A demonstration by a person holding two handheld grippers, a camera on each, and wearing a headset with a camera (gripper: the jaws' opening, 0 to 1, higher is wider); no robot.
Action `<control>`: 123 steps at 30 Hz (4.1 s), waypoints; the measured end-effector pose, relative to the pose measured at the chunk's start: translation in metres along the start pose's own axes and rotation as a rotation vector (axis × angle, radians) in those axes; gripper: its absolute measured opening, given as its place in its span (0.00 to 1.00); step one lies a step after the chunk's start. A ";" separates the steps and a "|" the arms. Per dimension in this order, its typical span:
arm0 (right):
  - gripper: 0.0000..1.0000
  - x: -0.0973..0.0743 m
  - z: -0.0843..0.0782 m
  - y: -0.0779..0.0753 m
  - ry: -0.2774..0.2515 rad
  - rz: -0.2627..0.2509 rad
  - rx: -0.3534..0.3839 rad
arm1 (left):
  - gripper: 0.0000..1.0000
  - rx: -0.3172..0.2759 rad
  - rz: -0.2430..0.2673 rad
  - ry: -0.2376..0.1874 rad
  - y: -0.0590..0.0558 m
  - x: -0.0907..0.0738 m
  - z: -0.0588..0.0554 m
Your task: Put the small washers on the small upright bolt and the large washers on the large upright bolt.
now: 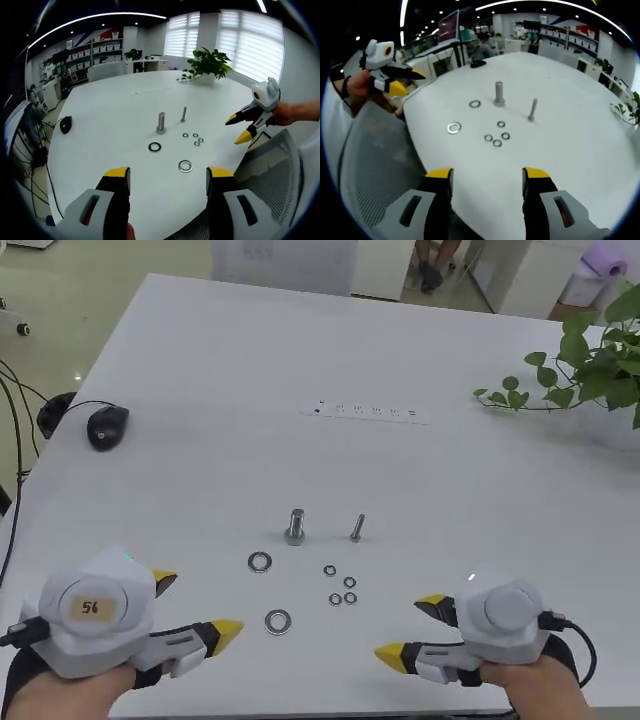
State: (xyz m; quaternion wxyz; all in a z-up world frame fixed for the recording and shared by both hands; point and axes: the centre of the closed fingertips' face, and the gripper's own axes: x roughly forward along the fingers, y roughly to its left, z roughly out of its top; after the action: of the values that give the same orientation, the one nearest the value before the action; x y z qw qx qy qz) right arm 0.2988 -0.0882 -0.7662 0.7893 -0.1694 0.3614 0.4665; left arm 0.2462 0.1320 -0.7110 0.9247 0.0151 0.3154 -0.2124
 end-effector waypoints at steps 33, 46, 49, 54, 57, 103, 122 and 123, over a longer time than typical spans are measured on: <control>0.22 0.085 0.012 -0.013 0.260 0.161 -0.296 | 0.60 0.003 0.009 0.011 0.003 -0.008 -0.003; 0.17 0.088 0.010 -0.015 0.400 0.221 -0.495 | 0.60 0.009 0.003 0.009 0.001 -0.005 -0.002; 0.15 0.089 0.010 -0.016 0.412 0.215 -0.511 | 0.60 0.007 -0.002 0.008 -0.003 -0.004 -0.003; 0.14 0.088 0.010 -0.018 0.403 0.205 -0.488 | 0.59 0.008 -0.005 0.006 -0.005 -0.003 -0.003; 0.13 0.088 0.011 -0.018 0.378 0.194 -0.439 | 0.59 0.008 -0.004 0.007 -0.005 -0.004 -0.004; 0.13 0.070 0.104 -0.092 0.346 0.046 -0.379 | 0.59 -0.022 0.024 0.003 0.006 -0.013 -0.007; 0.13 0.076 0.103 -0.097 0.368 0.072 -0.379 | 0.59 -0.039 0.031 0.002 0.008 -0.011 -0.008; 0.13 0.077 0.102 -0.097 0.370 0.073 -0.378 | 0.59 -0.040 0.031 0.002 0.009 -0.011 -0.008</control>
State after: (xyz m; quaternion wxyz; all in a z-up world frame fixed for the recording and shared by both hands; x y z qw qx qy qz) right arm 0.4474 -0.0283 -0.7588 0.6469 -0.3831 0.4116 0.5151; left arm 0.2369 0.1455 -0.7117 0.9277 0.0020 0.3204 -0.1917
